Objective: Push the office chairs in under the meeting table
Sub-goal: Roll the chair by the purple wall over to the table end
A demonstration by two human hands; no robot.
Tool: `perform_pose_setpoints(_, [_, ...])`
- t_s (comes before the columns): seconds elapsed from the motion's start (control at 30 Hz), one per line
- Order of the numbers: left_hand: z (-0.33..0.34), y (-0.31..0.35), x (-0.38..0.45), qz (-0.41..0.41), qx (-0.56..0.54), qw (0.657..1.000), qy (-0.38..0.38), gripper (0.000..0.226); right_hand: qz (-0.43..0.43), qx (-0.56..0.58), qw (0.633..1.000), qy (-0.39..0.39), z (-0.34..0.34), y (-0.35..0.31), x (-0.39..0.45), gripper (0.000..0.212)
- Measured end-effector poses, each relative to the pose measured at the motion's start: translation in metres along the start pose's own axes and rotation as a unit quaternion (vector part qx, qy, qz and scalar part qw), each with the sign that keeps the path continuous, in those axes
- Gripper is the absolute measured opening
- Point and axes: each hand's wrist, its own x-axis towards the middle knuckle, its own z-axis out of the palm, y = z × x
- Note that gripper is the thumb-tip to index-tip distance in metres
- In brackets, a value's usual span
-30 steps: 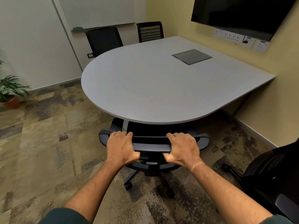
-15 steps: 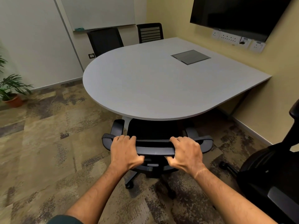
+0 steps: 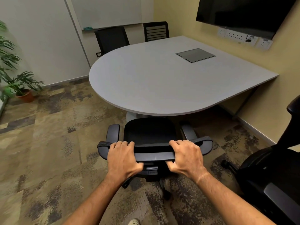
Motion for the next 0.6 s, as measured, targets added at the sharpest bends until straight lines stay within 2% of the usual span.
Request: perform_pose_setpoints(0.6, [0.0,-0.037,-0.01,0.018,-0.025,1.0,0.007,0.043,0.036,-0.017,0.999,-0.006,0.001,-0.043,-0.008,0.044])
